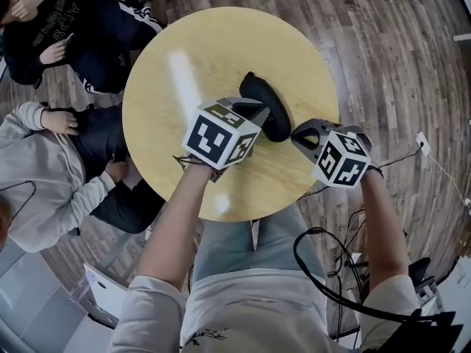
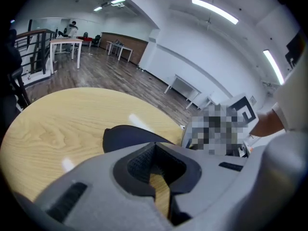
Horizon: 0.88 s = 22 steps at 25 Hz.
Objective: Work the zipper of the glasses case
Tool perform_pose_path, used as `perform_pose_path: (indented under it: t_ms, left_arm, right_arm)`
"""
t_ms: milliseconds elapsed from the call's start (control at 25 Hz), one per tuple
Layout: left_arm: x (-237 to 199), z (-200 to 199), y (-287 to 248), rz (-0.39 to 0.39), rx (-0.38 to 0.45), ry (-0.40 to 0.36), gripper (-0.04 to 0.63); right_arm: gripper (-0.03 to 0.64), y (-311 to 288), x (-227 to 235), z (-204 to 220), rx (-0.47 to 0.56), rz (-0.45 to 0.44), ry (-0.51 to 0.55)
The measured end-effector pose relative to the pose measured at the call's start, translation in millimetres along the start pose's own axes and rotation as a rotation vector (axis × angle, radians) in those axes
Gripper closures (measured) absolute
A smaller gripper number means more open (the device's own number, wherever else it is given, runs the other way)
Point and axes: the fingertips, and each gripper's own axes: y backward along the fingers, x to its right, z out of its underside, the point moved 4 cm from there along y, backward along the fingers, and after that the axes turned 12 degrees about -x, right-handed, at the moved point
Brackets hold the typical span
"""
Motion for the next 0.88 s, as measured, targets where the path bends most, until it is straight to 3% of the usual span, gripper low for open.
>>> perform_pose_path:
  t_ms: [200,400,600,880]
  left_arm:
    - [-5.6,7.0,-1.1,-0.059,-0.040,-0.011,0.589]
    - [-11.2,-22.8,6.8,-0.113,0.022,-0.007,0.589]
    - [-18.0,-25.8,-1.1,-0.110,-0.057,-0.007,0.590]
    - [-18.9,-17.6,-3.5,-0.093,-0.086,0.014,0.589]
  right_arm:
    - [0.615,6.7,52.5,18.1,-0.029,0.077,-0.003]
    - [0.615,2.9,79.3,14.7,-0.048,0.085,0.045]
    - [0.616,2.5,75.0,11.7,-0.033,0.054,0.033]
    - [0.615,0.6,40.3,5.9,0.033,0.037,-0.136]
